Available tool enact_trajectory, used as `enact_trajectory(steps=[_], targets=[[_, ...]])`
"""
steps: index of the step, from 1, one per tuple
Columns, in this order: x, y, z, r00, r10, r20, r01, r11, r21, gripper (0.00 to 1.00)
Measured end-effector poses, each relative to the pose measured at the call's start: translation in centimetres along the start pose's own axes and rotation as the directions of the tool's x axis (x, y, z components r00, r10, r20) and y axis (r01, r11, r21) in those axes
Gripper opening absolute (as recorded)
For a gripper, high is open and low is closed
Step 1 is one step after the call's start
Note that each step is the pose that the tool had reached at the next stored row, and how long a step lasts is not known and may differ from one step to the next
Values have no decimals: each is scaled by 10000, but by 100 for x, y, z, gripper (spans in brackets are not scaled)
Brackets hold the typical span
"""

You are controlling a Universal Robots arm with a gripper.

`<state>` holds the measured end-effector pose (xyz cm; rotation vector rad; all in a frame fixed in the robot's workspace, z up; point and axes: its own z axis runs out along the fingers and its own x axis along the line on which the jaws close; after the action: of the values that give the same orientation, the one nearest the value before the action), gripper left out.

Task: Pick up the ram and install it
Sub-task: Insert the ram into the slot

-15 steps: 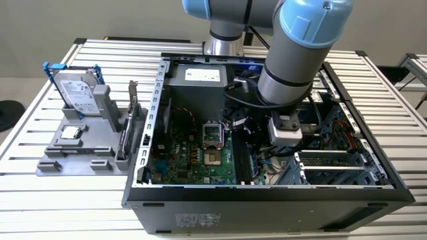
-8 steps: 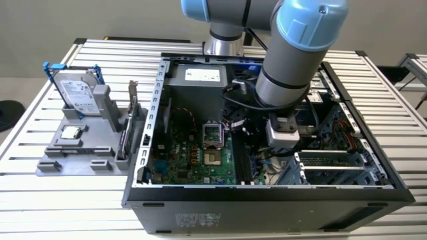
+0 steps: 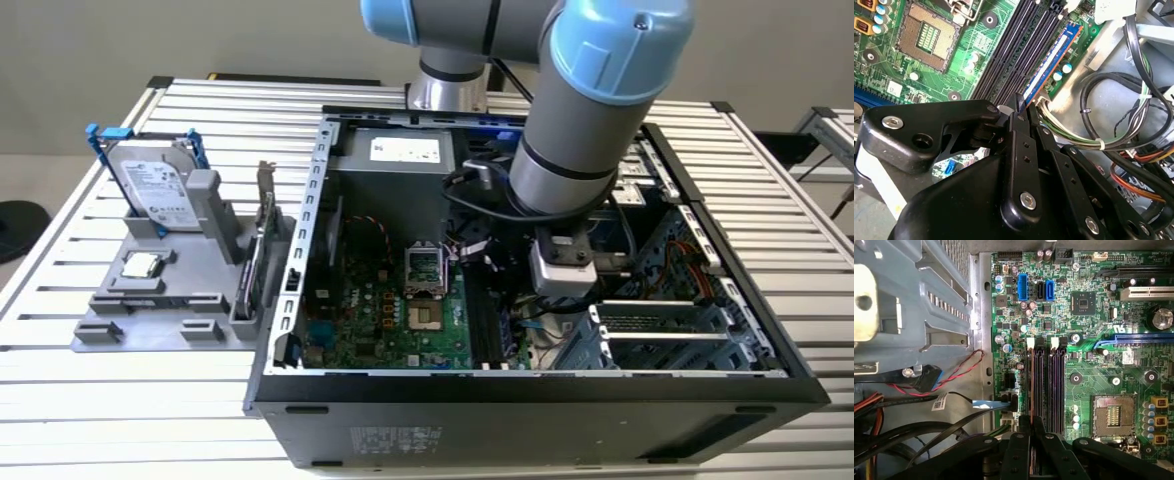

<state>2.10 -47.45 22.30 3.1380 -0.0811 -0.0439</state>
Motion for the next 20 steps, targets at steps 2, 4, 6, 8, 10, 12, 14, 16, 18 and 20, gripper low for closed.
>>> enact_trajectory(steps=[2,4,6,8,10,12,14,16,18,20], targets=[[-15,0,1,10000,-2,0,2,10000,1,0],[-33,-1,2,10000,-2,0,2,10000,2,0],[-38,-6,3,10000,-5,0,5,10000,1,0],[-38,-13,8,10000,-6,0,6,10000,2,0],[-38,-18,18,10000,-5,0,5,10000,1,0],[-38,-22,33,10000,-5,0,5,10000,0,0],[-38,-23,54,10000,-5,2,5,10000,6,0],[-38,-25,69,10000,-5,1,5,10000,13,0],[-37,-27,75,10000,-5,1,5,10000,15,0],[-38,-26,76,10000,-7,1,7,10000,15,0]])
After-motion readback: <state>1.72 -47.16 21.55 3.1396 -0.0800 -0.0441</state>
